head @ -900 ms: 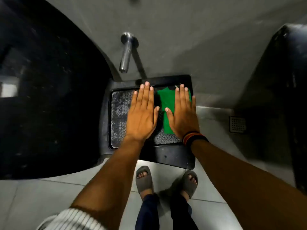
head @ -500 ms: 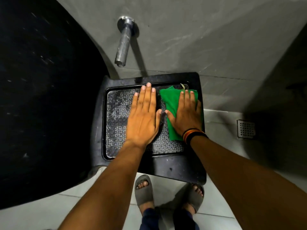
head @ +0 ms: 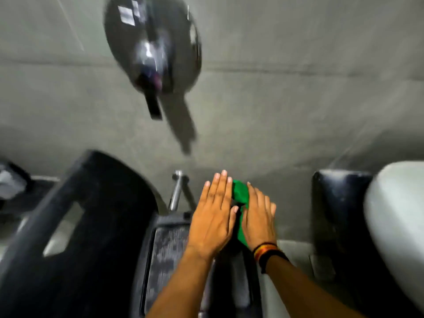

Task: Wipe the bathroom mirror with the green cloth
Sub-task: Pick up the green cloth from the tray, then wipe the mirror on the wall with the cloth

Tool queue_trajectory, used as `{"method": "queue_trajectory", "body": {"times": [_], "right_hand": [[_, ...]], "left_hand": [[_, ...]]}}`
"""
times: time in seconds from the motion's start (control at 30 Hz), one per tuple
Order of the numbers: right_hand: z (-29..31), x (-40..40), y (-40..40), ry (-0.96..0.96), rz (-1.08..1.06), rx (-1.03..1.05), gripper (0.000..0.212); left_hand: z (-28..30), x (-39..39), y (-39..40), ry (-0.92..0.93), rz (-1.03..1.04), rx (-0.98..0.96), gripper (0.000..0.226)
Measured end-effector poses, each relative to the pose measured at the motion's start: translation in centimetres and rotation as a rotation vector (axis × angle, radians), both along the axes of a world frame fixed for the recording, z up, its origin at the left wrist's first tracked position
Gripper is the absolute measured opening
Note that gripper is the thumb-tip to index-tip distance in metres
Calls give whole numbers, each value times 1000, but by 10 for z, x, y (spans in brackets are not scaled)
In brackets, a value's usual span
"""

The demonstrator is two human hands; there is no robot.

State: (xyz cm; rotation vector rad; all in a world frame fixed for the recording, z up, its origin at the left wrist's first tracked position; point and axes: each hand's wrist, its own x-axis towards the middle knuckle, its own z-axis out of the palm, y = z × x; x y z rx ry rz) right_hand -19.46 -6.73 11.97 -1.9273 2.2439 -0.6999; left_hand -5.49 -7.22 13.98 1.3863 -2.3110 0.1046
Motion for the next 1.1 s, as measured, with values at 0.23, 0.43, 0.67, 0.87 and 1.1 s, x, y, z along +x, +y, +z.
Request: {"method": "queue_trajectory", "body": {"times": [0.23,0.43,0.67,0.87,1.1], "right_hand": [[312,-31,-92,129,-22,-608,51],[558,-37,-89,214,-13,-975,58],[717,-41,-53,341,-108,-1226,67],[733,-46,-49,406,-150,-1221,73],[732,-84,-56,400,-189,-1207,83]], "left_hand": [[322,-47,-89,95,12,-441,65],[553,-42,-88,186,100,-708,66],[694,-39,-63,231,143,-954,68],[716,-39,-63,222,125,-1022,67],[715,-73,-87,193,36,-1005,66]]}}
